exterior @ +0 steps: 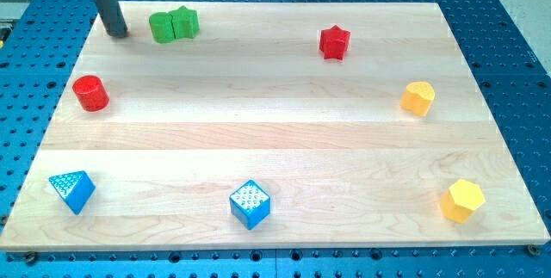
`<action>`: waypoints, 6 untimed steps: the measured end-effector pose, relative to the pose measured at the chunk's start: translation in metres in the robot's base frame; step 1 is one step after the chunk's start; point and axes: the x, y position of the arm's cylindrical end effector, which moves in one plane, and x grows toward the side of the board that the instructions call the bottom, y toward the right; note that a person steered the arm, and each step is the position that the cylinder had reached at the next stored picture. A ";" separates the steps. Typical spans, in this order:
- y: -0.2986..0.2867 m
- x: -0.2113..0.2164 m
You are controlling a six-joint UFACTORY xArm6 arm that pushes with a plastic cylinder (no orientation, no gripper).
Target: Separate the green blocks from each other
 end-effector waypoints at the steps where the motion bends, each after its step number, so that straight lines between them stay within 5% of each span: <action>1: 0.060 0.001; 6: 0.195 -0.042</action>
